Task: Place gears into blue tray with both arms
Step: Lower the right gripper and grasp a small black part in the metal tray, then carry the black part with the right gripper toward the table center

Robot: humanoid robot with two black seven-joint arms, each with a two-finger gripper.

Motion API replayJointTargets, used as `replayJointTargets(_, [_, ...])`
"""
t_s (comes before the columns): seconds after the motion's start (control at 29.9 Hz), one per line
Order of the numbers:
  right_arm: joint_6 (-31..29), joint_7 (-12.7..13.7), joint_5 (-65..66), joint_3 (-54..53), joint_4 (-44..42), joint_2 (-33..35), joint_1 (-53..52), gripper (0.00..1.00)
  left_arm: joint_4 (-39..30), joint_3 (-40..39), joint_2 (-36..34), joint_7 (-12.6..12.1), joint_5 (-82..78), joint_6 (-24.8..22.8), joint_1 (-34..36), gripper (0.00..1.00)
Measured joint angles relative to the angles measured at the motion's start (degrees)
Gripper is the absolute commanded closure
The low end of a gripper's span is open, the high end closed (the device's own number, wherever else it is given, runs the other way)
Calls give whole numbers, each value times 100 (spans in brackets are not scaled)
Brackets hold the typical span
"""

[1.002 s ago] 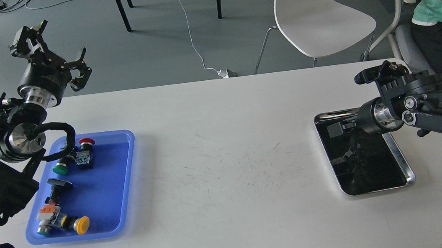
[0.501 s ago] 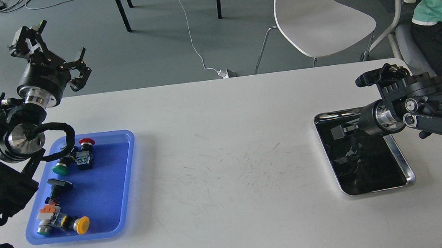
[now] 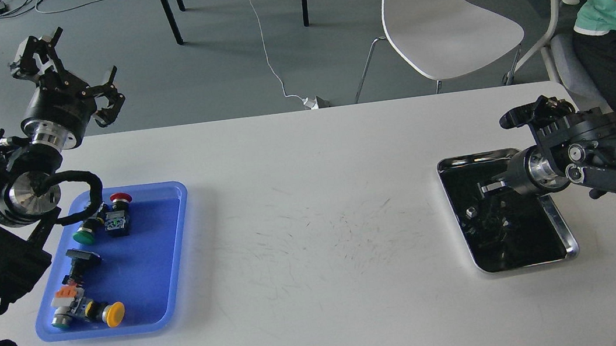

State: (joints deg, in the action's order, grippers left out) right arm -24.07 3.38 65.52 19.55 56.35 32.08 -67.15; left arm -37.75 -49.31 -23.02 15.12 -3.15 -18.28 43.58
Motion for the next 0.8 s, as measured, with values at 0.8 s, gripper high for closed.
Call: replayJointTargets(0.8, [-11,8,-122,-6,604,88,-714,97,-5,0,1,0,-11,0,-8,2])
